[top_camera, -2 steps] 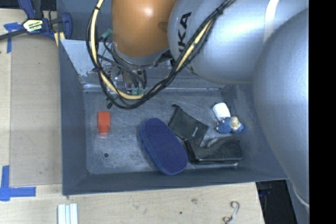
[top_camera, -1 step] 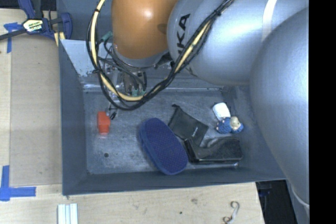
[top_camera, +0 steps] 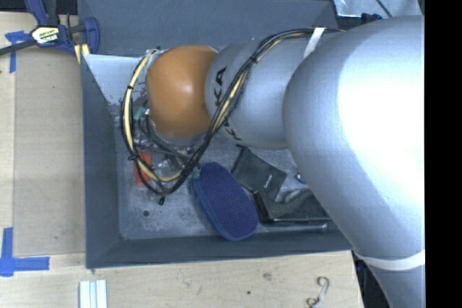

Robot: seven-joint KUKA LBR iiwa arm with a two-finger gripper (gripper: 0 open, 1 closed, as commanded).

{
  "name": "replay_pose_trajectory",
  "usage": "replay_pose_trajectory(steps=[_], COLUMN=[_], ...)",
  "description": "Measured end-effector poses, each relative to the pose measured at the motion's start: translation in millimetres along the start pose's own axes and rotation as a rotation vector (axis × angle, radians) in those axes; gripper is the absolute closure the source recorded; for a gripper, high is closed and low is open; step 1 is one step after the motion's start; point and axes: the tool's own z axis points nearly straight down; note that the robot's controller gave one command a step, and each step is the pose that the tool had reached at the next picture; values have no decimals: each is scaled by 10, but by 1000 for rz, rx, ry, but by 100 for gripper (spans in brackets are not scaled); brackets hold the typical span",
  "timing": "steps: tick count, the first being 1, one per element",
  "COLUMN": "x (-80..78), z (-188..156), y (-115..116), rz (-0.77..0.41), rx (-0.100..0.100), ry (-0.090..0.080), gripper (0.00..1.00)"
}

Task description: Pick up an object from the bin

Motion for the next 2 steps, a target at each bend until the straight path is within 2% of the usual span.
replay_pose_trajectory(steps=[1, 2], x=[-28, -49], z=[-49, -1580], y=[-1, -8], rz=[3, 10], rx=[-1, -1], ry=[-9, -18], gripper=[100, 100])
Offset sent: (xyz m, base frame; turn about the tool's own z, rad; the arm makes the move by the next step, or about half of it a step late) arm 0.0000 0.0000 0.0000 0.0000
